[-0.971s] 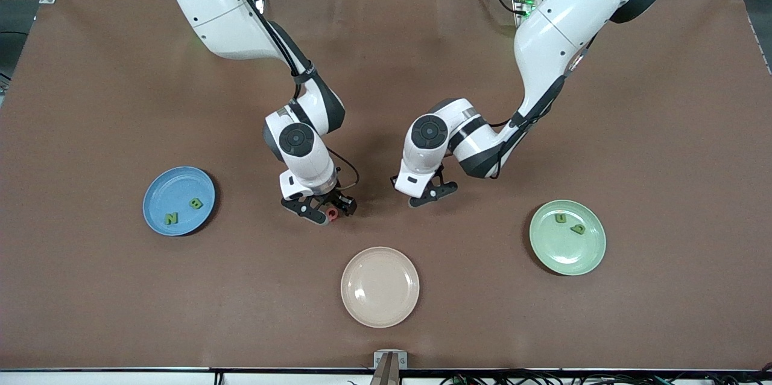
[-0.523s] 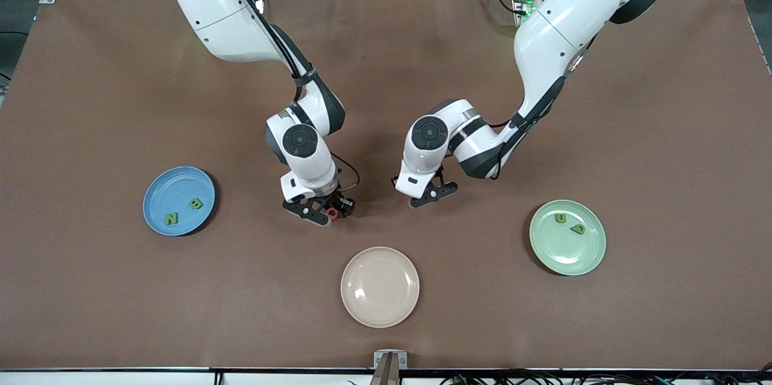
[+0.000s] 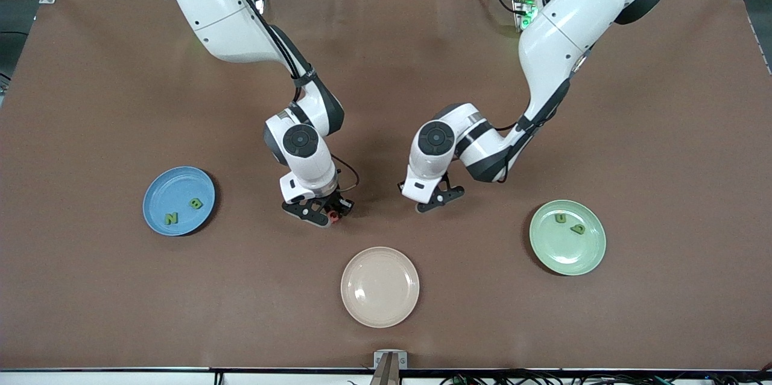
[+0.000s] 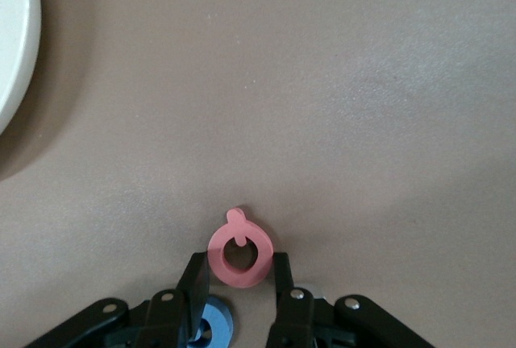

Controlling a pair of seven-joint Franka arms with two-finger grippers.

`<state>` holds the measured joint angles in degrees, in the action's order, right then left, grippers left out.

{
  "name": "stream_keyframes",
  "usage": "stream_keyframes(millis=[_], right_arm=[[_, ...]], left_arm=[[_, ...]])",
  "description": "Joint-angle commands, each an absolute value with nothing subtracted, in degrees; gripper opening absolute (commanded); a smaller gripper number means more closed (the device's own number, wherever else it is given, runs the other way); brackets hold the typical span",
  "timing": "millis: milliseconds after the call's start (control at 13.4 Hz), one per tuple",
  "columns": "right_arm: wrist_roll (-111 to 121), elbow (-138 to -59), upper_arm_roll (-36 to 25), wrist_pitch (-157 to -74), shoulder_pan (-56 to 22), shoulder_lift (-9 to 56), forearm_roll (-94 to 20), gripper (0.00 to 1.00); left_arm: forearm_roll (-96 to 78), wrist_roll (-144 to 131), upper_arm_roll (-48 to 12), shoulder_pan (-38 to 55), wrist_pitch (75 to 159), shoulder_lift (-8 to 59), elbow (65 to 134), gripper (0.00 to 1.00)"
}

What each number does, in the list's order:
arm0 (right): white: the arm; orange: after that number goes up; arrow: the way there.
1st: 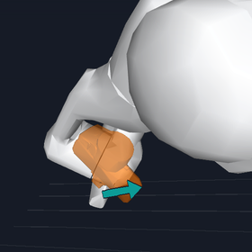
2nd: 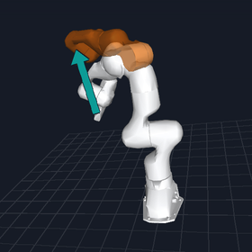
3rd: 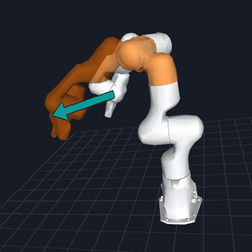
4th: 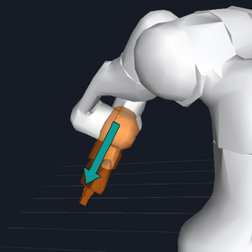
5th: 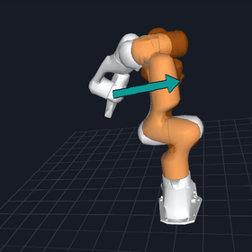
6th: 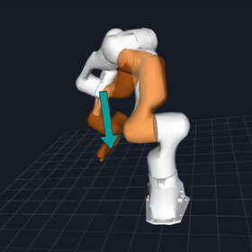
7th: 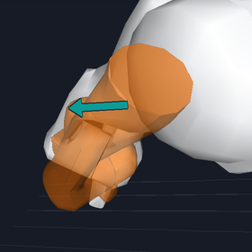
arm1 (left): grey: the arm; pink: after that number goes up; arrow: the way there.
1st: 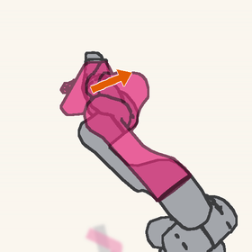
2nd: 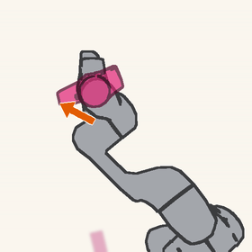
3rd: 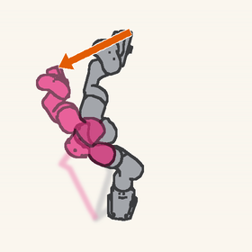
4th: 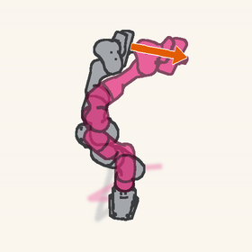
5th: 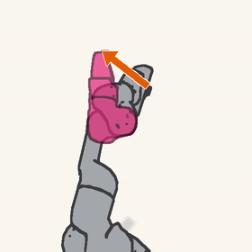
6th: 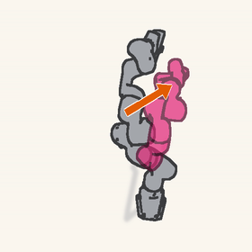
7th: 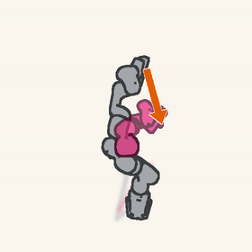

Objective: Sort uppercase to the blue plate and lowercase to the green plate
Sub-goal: 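Place the blue x on the green plate while the right gripper carries ring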

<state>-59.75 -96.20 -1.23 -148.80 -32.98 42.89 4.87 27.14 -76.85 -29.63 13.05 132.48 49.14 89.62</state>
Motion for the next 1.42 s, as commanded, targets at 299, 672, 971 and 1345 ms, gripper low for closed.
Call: stream_keyframes(millis=[299, 672, 971, 1345], right_arm=[[-60.38, -94.31, -1.76, -148.80, -33.49, 44.47, 6.50, 0.46], [-60.38, -92.99, -1.76, -148.80, -33.58, 45.26, 6.85, 0.39], [-60.21, -92.90, -2.19, -148.62, -33.49, 45.18, 8.61, 0.19], [-58.72, -92.37, -3.42, -147.31, -32.70, 43.95, 8.70, 0.11]], left_arm=[[27.42, -68.48, -29.97, 1.25, 122.63, 39.12, 92.11, 0.02], [27.42, -54.61, -29.97, -9.73, 119.00, 38.49, 92.11, 0.03], [27.60, -48.09, -29.36, -13.44, 119.09, 39.55, 92.20, 0.04], [27.51, -47.99, -29.44, -16.34, 118.92, 39.29, 94.22, 1.00]])
